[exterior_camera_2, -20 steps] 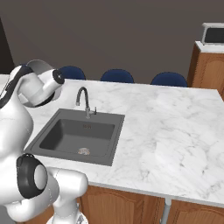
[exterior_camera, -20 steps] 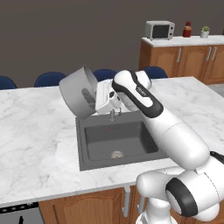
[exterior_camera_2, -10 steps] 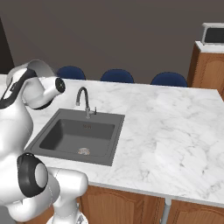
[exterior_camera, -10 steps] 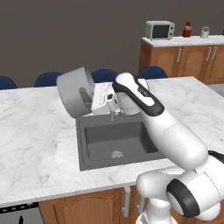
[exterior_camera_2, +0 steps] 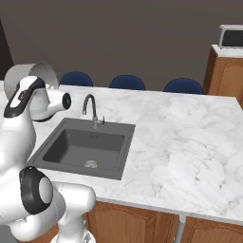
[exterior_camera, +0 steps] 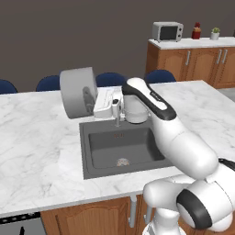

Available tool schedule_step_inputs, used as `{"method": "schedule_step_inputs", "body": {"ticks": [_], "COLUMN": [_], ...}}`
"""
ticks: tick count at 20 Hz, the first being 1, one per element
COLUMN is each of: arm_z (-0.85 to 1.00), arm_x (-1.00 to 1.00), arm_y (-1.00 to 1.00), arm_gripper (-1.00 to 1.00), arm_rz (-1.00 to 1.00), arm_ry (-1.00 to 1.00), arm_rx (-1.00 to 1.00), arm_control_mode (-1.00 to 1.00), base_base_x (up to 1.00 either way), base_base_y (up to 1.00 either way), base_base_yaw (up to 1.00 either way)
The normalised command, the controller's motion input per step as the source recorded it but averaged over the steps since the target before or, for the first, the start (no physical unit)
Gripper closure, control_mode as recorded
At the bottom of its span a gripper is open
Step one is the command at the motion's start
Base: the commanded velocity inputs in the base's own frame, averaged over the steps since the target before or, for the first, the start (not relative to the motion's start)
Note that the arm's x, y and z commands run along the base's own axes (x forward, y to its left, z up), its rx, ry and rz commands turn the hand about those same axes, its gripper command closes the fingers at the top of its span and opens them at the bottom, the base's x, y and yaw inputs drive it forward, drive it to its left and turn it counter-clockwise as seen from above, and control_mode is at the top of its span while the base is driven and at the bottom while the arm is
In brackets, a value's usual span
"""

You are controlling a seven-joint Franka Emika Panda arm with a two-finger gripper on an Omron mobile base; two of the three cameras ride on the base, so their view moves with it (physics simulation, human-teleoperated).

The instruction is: Dump the bell pepper from the pot into the sink. Then turn on the water and wash the bell pepper. Then turn off the water and put the bell pepper back in the pot.

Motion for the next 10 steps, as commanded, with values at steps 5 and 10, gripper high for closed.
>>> {"method": "schedule_step_inputs", "body": {"ticks": [5,10], "arm_z": [0.34,0.27], "arm_x": [-0.1,-0.18], "arm_y": [0.0,0.0], "arm_gripper": [1.0,1.0], "arm_rz": [-0.07,-0.07], "arm_ry": [0.0,0.01], "arm_rx": [0.17,0.15], "arm_control_mode": [-1.0,-1.0], "base_base_x": [0.0,0.0], "base_base_y": [0.0,0.0], "base_base_yaw": [0.0,0.0]}}
